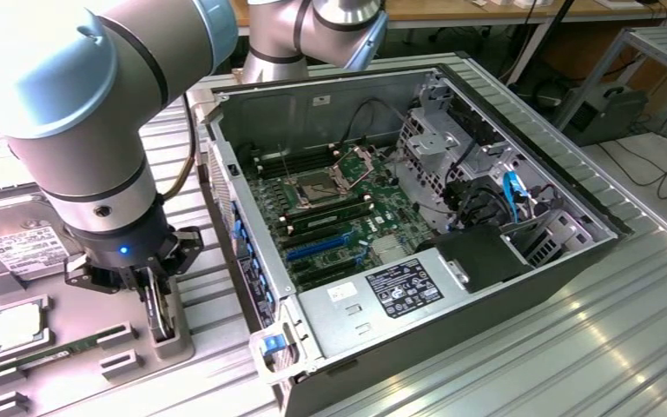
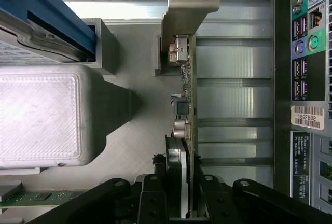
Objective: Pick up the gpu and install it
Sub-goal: 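Pick up the gpu and move the gpu toward the slot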
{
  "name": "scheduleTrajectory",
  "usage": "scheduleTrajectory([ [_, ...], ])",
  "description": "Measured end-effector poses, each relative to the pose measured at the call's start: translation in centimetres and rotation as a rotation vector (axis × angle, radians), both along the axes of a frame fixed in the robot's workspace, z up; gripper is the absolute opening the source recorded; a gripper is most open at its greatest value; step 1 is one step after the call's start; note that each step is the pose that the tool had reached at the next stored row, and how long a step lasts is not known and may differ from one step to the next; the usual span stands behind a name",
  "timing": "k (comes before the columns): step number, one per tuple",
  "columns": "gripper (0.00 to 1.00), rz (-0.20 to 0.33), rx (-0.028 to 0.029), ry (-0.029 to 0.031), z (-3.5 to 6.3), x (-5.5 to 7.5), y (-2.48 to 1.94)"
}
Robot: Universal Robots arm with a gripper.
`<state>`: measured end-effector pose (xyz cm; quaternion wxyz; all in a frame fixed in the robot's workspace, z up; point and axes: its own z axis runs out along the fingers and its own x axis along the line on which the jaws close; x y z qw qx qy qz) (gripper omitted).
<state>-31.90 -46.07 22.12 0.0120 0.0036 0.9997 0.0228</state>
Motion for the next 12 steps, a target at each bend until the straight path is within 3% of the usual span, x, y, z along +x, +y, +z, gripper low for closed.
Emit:
scheduleTrajectory([
  [4,0.28,0.000,-0.0002,0.0003,0.44,0.0,0.00],
  [5,0.28,0.000,-0.0002,0.0004,1.78,0.0,0.00],
  [6,0.28,0.000,-0.0002,0.0009,2.42,0.0,0.00],
  [12,0.28,0.000,0.0026,0.0025,4.76,0.1,-0.04],
])
